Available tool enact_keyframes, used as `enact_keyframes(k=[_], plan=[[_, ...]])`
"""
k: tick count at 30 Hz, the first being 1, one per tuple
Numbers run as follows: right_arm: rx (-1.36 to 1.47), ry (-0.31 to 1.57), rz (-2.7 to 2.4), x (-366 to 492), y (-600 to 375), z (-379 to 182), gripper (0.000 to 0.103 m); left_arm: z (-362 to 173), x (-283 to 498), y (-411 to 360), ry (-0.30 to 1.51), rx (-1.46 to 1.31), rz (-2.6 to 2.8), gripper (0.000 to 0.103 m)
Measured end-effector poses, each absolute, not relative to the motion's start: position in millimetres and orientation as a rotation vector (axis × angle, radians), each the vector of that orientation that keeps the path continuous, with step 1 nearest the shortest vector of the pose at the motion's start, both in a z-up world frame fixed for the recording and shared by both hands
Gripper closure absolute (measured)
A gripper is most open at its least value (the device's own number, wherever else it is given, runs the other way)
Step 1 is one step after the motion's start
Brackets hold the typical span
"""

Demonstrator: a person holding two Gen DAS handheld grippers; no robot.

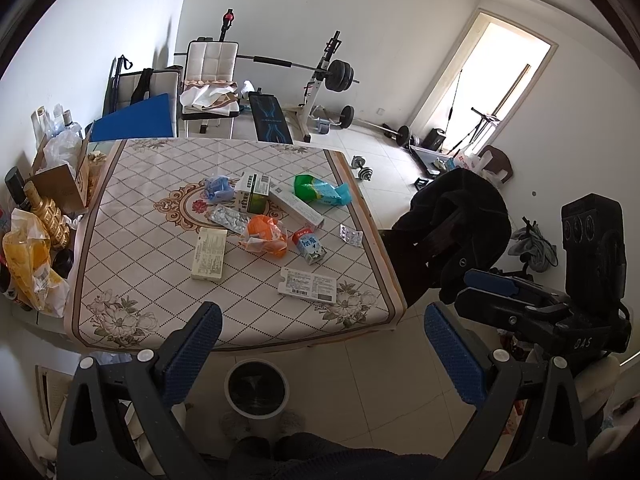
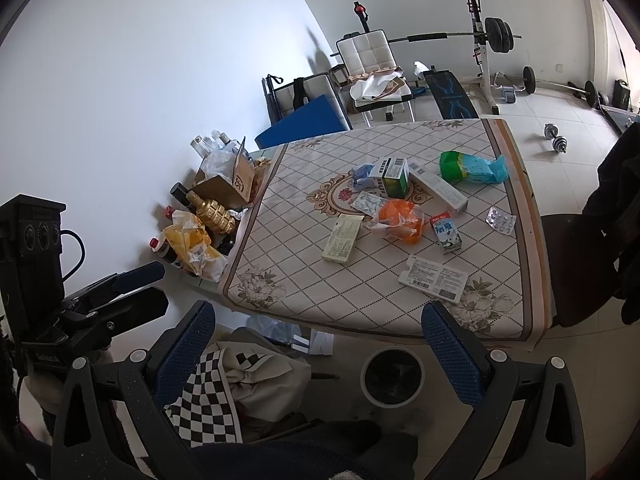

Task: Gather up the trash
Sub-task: 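Grasp the cream medicine box with the left tool while the right tool grasps the white leaflet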

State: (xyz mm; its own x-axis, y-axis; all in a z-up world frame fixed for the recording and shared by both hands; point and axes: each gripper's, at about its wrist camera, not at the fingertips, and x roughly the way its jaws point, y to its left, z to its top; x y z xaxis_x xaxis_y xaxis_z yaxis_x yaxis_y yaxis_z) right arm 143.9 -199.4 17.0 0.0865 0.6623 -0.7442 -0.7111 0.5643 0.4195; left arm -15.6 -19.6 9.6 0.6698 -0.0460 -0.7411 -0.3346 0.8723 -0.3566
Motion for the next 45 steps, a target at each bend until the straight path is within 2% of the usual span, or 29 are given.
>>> enact_keyframes(k=[6, 10, 16, 22, 27, 31, 37, 41, 43, 45], plan=[[-0.056, 1.078, 0.96, 146.3, -187.9, 6.9, 0.0, -10.6, -1.1, -6.7, 0.884, -0.411, 0.358, 0.0], [-0.198, 1.108, 0.836, 173.6, -158.7, -33.3, 0.0, -64.1, 27.4, 18.8, 0.996, -0.301, 0.555, 0.0], [-0.594, 1.244, 0.697, 236.5, -87.6, -161.5, 0.0, -189.2, 66.1, 64.2, 1.203, -0.265, 0.717, 0.0], [-0.99, 1.359, 0.665, 274.0, -23.6, -295.9, 0.0, -292.6, 100.3, 88.8, 1.353, -0.268, 0.719, 0.0], [-1.15, 1.421, 0.69, 295.8, -0.8, -363.5, 0.0, -337.8, 122.7, 103.8, 1.418, -0.297, 0.692, 0.0], [-1.204, 1.468, 0.737, 302.0, 0.2, -391.2, 0.0, -351.5, 137.4, 112.7, 1.428, -0.305, 0.655, 0.0], [-0.916, 1.596, 0.652, 330.4, -20.2, -389.7, 0.007, -347.2, 159.7, 131.9, 1.409, -0.364, 0.611, 0.0], [-0.38, 1.7, 0.459, 361.8, -53.6, -378.2, 0.014, -346.0, 180.6, 152.4, 1.397, -0.43, 0.588, 0.0], [-0.146, 1.734, 0.396, 373.0, -69.2, -379.3, 0.013, -354.4, 198.6, 160.1, 1.427, -0.449, 0.558, 0.0], [-0.033, 1.747, 0.384, 376.9, -76.1, -381.7, 0.01, -362.5, 213.9, 164.0, 1.452, -0.437, 0.528, 0.0]])
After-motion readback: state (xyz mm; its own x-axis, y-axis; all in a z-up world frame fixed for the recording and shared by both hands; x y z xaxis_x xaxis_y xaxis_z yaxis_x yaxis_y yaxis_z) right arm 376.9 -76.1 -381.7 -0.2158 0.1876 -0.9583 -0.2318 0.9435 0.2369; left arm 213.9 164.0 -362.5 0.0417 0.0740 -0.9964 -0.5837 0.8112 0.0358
